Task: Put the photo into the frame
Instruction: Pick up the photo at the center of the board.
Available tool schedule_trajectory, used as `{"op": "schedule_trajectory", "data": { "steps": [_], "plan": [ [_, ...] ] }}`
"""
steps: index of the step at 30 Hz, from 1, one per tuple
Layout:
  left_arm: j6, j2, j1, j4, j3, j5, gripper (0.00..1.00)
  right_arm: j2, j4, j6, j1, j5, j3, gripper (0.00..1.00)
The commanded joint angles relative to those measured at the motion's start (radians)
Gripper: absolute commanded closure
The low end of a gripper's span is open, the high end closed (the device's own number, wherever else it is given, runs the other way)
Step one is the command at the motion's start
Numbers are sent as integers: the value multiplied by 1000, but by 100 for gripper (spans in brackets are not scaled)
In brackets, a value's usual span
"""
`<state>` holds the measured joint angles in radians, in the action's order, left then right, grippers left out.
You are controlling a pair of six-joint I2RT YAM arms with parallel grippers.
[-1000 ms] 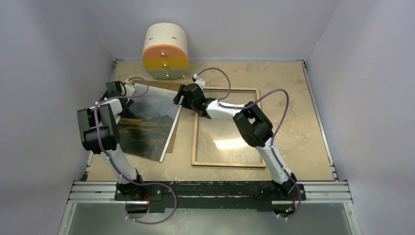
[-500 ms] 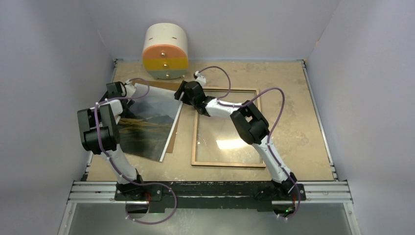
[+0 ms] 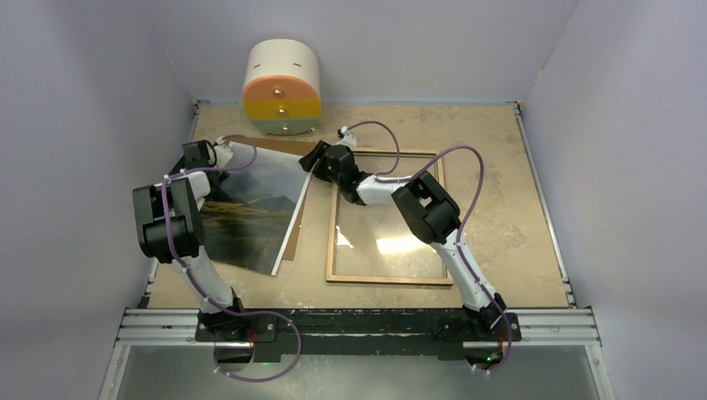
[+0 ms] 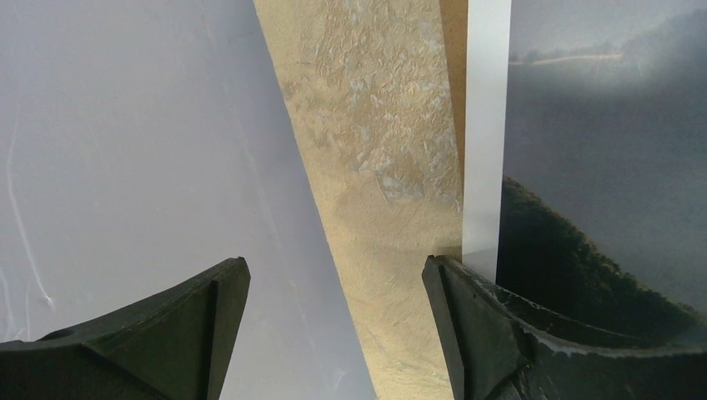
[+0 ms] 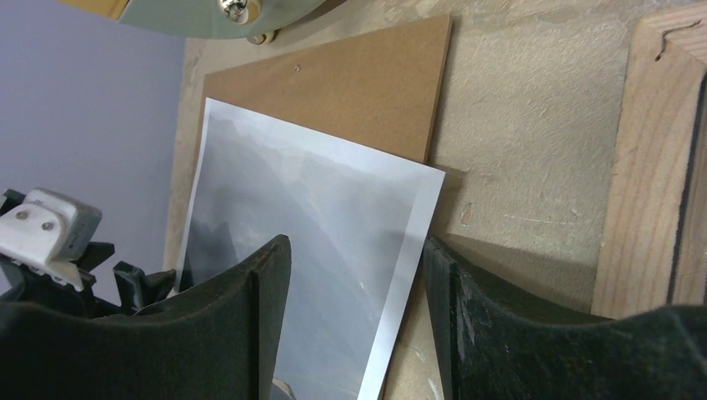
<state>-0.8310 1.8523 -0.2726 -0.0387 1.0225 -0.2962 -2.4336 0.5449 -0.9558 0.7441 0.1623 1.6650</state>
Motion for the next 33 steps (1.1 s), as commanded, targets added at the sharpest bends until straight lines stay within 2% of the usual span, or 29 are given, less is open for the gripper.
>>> {"op": "schedule_trajectory", "data": {
  "steps": [1, 8, 21, 25, 31, 33],
  "plan": [
    [13, 54, 0, 126, -60, 66, 17, 70, 104, -28, 2, -58, -30, 39],
    [13, 52, 0, 124, -62, 66, 17, 79, 201, -69, -3, -117, -60, 40],
    [10, 46, -1, 131, -62, 70, 17, 64, 256, -83, -3, -144, -48, 43],
    [25, 39, -2, 157, -46, 88, 17, 1, 206, -102, -1, -181, 33, 49],
    [55, 34, -18, 236, 10, 132, 16, -28, 177, -107, -2, -194, 60, 56],
    [59, 32, -20, 246, 19, 138, 16, -37, 152, -104, -2, -208, 77, 63]
  ]
}}
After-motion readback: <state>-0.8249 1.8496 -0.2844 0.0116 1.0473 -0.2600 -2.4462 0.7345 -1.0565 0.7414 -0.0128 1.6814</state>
